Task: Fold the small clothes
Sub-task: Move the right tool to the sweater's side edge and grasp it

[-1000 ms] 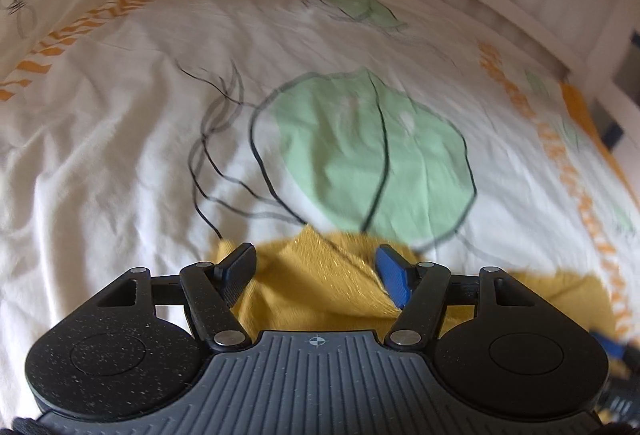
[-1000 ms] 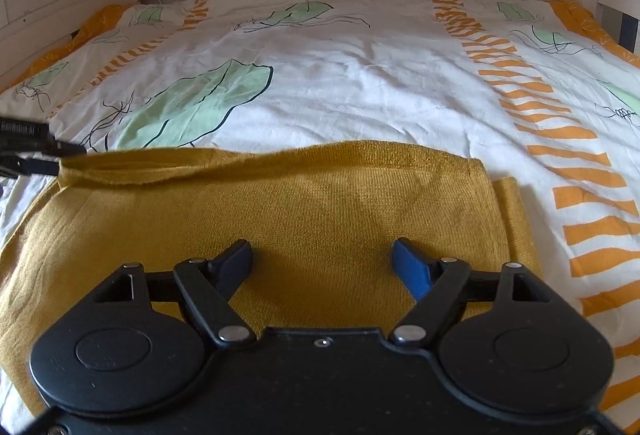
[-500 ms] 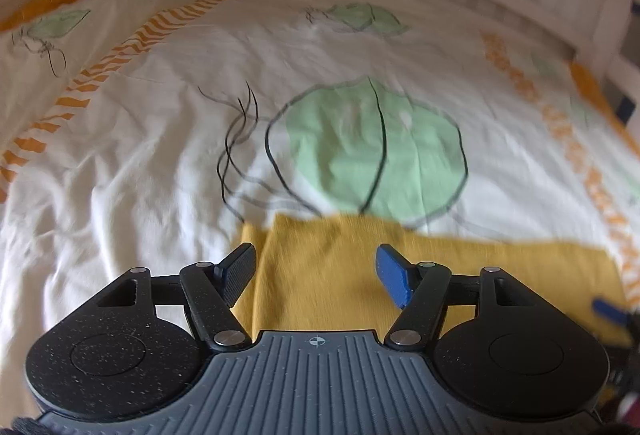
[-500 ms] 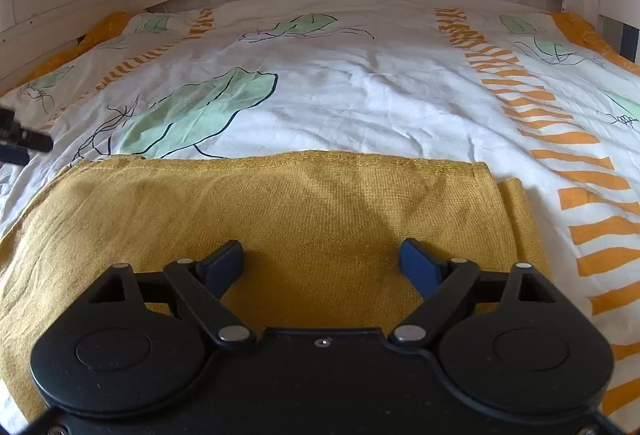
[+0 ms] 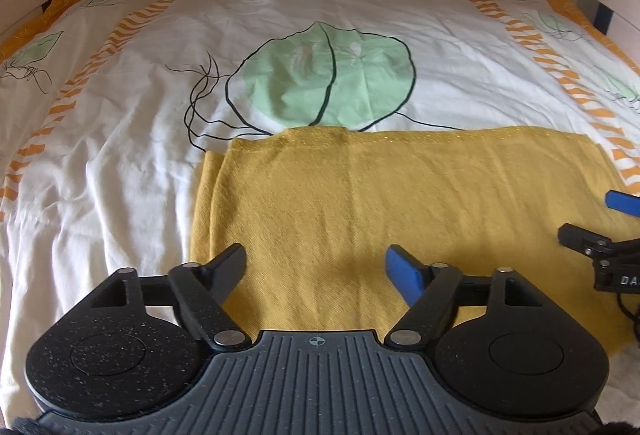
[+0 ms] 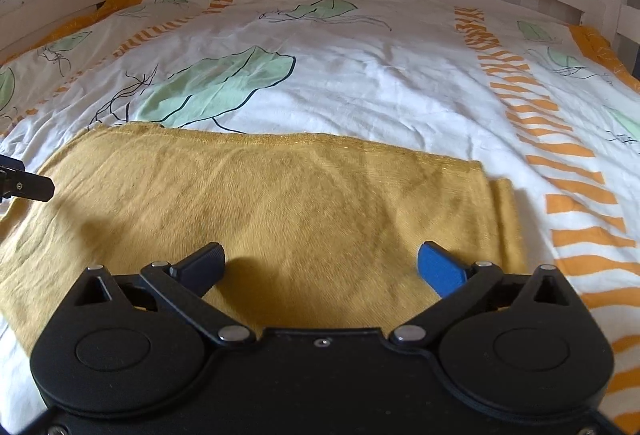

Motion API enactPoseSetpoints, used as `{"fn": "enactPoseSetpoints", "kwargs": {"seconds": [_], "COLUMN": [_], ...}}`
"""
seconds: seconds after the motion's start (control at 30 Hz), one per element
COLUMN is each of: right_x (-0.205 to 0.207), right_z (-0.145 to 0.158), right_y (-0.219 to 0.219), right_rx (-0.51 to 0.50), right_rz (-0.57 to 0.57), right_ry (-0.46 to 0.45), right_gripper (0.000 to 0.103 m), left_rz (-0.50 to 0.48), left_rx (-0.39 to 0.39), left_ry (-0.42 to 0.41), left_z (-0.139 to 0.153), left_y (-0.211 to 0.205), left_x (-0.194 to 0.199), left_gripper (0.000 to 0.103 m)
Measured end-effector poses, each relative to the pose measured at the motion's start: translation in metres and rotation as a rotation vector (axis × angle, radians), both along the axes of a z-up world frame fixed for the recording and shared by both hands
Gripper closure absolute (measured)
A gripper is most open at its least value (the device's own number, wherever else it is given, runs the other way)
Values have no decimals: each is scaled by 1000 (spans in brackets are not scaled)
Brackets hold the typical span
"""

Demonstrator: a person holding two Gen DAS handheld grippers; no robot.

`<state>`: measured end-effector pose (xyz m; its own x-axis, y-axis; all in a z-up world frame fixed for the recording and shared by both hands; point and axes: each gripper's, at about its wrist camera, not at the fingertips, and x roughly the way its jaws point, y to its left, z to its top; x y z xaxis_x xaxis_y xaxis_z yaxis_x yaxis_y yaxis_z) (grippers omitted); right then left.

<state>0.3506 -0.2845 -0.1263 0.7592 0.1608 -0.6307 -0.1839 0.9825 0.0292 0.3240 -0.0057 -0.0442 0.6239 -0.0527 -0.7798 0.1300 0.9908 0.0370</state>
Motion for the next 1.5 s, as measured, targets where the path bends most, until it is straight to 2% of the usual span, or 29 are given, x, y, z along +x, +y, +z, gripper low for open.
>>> {"fn": "enactPoseSetpoints", "kwargs": {"seconds": [0.13, 0.47, 0.53, 0.57, 0.63, 0.7, 0.77, 0.93, 1.03, 1.37, 1.5], "right_x": [-20, -77, -83, -85, -85, -86, -87, -77, -63, -15, -12], "right_z": [8, 12, 10, 7, 1, -7, -12, -17, -19, -25, -30], "right_y": [-14, -55, -63, -67, -75, -82, -89, -105, -111, -110, -114], "right_rx": [16, 121, 168, 197, 264, 348, 419, 587, 653, 726, 757], "right_rz": [-20, -98, -115, -121, -127, -128, -138, -164, -162, -143, -121], "right_ry": [-6, 16, 40, 57, 97, 129, 124, 142, 169, 208, 195], "right_gripper": [1, 1, 1, 0, 0, 0, 0, 0, 0, 0, 0], "left_rz": [-11, -30, -28, -28, -32, -26, -17, -3, 5, -2, -5], "left_rx": [-9, -43, -48, -45, -32, -34, -43, -32, -26, -23, -90], "left_ry": [-7, 62, 91, 97, 87, 86, 90, 92, 87, 100, 110], "left_z": [0, -24, -32, -36, -42, -44, -45, -46, -46, -44, -35], "left_y": [-7, -28, -30, -31, -33, -34, -34, -38, -39, -40, -37], "left_x": [-10, -46, -49, -50, -52, -51, -50, -48, -48, -45, -37], "left_gripper": [18, 13, 11, 6, 2, 0, 0, 0, 0, 0, 1]}}
